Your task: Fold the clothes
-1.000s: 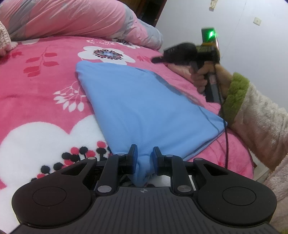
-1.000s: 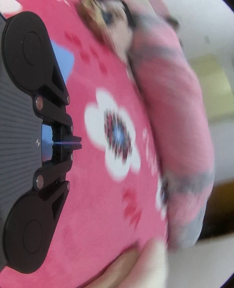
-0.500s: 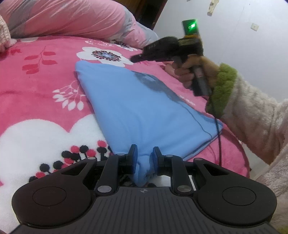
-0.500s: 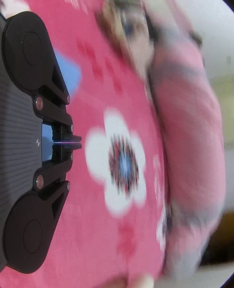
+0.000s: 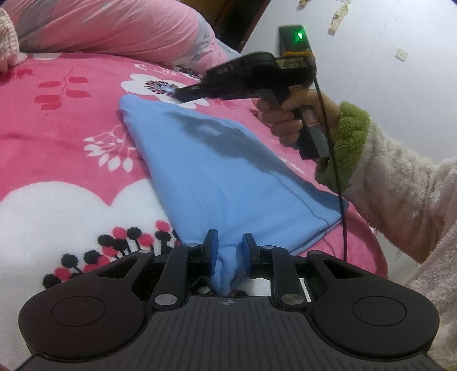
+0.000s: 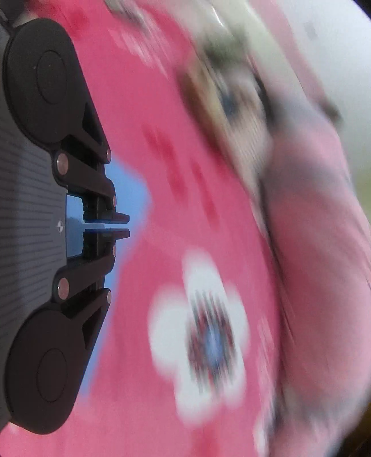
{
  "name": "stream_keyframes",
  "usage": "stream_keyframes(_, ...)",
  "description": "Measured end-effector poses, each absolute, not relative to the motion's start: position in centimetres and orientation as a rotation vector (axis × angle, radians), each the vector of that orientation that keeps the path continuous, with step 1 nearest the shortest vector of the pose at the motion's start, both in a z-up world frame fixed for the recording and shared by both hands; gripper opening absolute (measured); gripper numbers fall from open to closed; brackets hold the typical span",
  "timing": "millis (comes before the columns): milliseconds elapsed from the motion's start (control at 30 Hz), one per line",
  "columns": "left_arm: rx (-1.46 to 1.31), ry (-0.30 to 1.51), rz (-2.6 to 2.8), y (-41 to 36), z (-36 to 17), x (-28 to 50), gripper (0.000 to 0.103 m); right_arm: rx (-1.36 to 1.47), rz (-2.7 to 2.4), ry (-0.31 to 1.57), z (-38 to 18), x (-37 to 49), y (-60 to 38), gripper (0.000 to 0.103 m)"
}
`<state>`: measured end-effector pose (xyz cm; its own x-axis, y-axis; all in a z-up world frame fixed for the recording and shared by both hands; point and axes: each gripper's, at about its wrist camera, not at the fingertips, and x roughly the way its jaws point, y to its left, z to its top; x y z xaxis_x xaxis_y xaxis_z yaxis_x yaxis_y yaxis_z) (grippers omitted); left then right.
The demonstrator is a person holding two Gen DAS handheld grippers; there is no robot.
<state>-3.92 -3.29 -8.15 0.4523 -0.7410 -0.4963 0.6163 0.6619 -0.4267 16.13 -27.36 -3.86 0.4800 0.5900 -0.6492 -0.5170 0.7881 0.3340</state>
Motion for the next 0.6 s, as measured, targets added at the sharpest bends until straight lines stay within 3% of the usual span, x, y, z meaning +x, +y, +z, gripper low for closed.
stream_keyframes(133,-0.198,0.703,-0.843,-3.5,-8.1,-4.0,0.019,0.09,0.652,0.909,-7.0,19.3,-24.5,0.0)
stream_keyframes(267,-0.213,0.703,-0.856,-3.5,-8.3,-3.8,0.019,0.166,0.512,0.799,-5.3,20.0,-26.4,0.002)
stream_keyframes(500,-0.234,0.697,-0.867,-3.2,-9.0,-3.5,0.019,0.108,0.78,0.943,-6.8,18.4,-23.1,0.0)
stream_keyframes(600,-0.221,0.698,-0.863,-3.4,-9.0,-3.4,0.019,0.298,0.628,0.898,-7.1,20.7,-25.0,0.001)
